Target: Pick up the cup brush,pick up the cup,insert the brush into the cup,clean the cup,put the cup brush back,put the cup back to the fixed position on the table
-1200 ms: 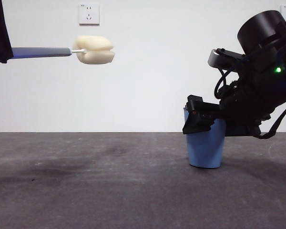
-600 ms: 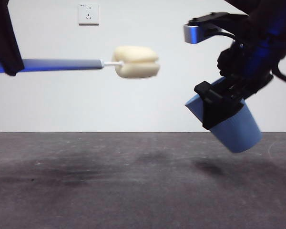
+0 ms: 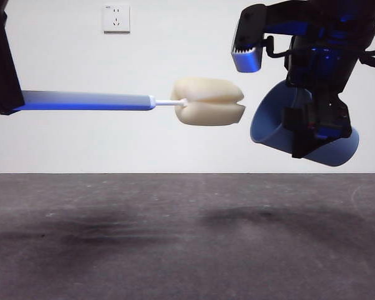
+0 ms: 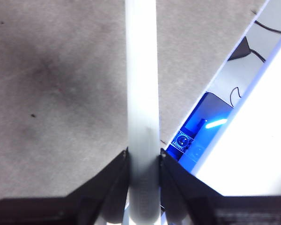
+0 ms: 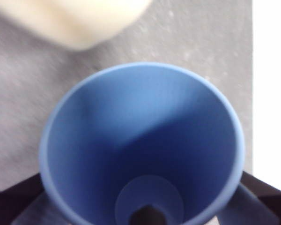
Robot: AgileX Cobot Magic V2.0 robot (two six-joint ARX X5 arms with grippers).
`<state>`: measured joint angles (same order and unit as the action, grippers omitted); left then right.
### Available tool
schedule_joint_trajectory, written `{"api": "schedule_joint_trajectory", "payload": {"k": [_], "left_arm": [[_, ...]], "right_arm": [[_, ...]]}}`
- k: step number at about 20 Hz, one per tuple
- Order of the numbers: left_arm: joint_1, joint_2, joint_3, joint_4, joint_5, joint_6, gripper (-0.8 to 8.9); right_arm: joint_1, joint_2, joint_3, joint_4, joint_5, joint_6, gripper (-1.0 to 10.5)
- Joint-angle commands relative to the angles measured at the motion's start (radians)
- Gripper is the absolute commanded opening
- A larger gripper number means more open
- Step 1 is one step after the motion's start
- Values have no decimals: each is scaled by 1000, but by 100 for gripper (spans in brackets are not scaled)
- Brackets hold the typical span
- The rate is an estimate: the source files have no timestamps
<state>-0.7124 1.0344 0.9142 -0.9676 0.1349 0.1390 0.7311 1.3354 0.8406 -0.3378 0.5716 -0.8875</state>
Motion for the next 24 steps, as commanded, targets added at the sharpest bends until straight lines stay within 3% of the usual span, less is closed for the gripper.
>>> {"api": "schedule_joint_trajectory", "payload": {"k": [1, 4, 12, 24], "left_arm": [[-17, 23, -10, 5, 5, 15, -9], [-42, 65, -10, 18, 6, 13, -9], [-76, 82, -10, 69, 11, -16, -8], [-154, 152, -10, 201, 32, -143, -9]], "right_arm": [[13, 1, 2, 7, 12, -52, -17], [36, 2, 2, 7, 13, -76, -16], [104, 8, 2, -11, 87, -223, -17], [281, 57, 2, -6, 93, -230, -17]]}}
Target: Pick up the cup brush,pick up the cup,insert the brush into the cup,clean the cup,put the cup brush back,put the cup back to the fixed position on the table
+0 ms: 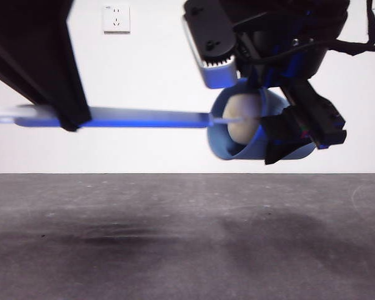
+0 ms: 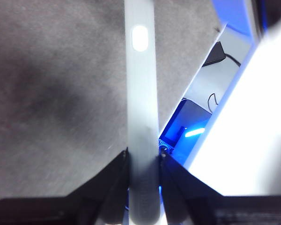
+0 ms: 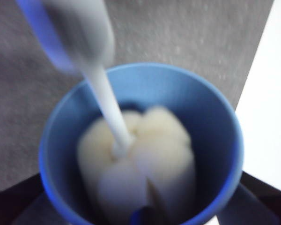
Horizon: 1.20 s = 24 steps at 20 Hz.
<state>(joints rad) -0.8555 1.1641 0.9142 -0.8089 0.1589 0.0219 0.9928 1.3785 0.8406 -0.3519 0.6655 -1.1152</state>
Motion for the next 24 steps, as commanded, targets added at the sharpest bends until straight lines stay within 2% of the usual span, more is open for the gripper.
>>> {"api": "schedule_joint_trajectory", "payload": {"k": [1, 6, 12, 15, 19, 24], "left_arm": [[-14, 40, -10, 66, 9, -43, -9], [-18, 59, -10, 85, 4, -82, -8], [-21, -74, -10, -141, -62, -92, -8], [-21, -136, -10, -207, -60, -93, -8], [-21, -127, -10, -166, -51, -100, -8], [-22, 2, -10, 2, -25, -101, -9]], "right_arm": [[30, 17, 2, 8, 0, 0, -17], [35, 19, 2, -3, 61, 36, -17], [34, 19, 2, -23, 70, 46, -17], [34, 19, 2, -23, 69, 45, -16], [37, 19, 2, -23, 69, 46, -17], [40, 19, 2, -23, 67, 53, -16]]}}
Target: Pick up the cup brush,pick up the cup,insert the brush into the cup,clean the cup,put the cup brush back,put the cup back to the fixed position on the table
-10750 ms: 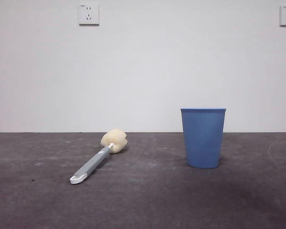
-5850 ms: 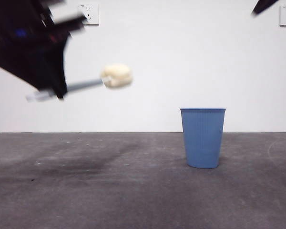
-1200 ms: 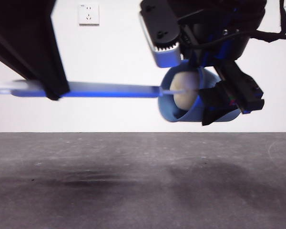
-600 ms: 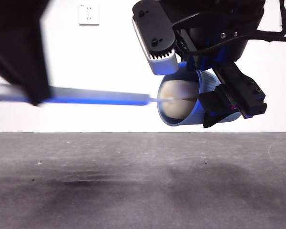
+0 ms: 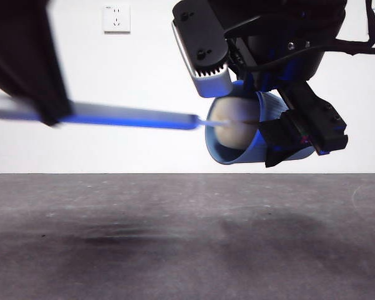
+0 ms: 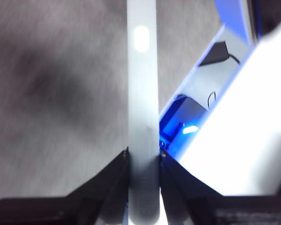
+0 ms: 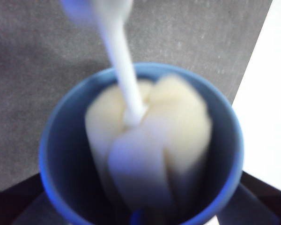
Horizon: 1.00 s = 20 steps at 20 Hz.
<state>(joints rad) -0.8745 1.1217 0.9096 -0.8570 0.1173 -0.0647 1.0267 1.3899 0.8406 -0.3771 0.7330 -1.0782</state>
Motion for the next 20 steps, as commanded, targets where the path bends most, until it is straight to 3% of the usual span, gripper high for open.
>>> {"api": "schedule_joint_trajectory", "payload": {"k": [1, 4, 7, 14, 18, 20], "left_arm": [[-3, 78, -5, 83, 37, -16, -8], [-3, 150, -5, 162, 48, -45, -8], [-2, 139, -5, 129, 39, -44, -8], [-2, -62, -5, -171, -112, -40, -8], [-1, -214, -5, -349, -159, -42, -8], [-1, -278, -5, -417, -208, -67, -8]], "right_arm": [[9, 7, 2, 2, 0, 16, -17], [12, 7, 2, 0, 2, 46, -16], [11, 7, 2, -16, 2, 67, -17], [8, 7, 2, -21, 3, 69, -17], [6, 7, 2, -20, 3, 132, -16], [-2, 7, 2, -17, 6, 201, -16]]}}
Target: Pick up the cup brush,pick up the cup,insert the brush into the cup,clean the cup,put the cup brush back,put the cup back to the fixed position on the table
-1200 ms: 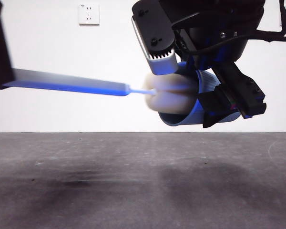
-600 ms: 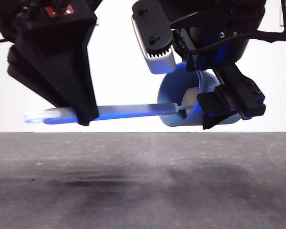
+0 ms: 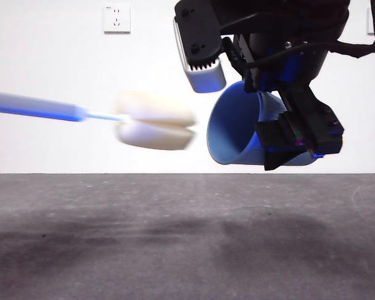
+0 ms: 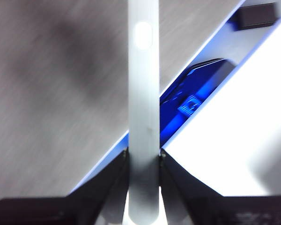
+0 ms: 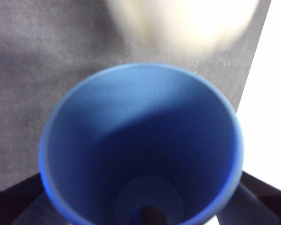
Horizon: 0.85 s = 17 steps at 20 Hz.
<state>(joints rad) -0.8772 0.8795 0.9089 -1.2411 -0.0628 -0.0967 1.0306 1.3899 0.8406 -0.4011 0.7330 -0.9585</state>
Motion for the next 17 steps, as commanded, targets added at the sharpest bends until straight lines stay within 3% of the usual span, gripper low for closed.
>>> {"api": "schedule_joint_trajectory", "payload": {"k": [1, 4, 7, 9, 11, 13, 17], "left_arm": [[2, -64, -5, -53, -51, -58, -8], [2, -140, -5, -35, -140, -155, -9], [3, -154, -5, 64, -258, -286, -9], [17, -123, -6, 162, -332, -354, -9], [48, -62, -6, 264, -324, -355, -9], [87, 27, -6, 336, -314, -355, -9], [184, 245, -7, 563, -159, -355, -9]], "right_arm": [[-10, 5, 2, 14, 10, 134, -17], [-30, -23, 2, 40, 9, 325, -17], [-53, -82, 3, 64, -5, 596, -16], [-70, -141, 3, 63, -86, 801, -16], [-93, -211, 3, 66, -208, 975, -16], [-108, -273, 3, 84, -269, 1064, -16], [-108, -383, 3, 81, -270, 1074, -16]]}}
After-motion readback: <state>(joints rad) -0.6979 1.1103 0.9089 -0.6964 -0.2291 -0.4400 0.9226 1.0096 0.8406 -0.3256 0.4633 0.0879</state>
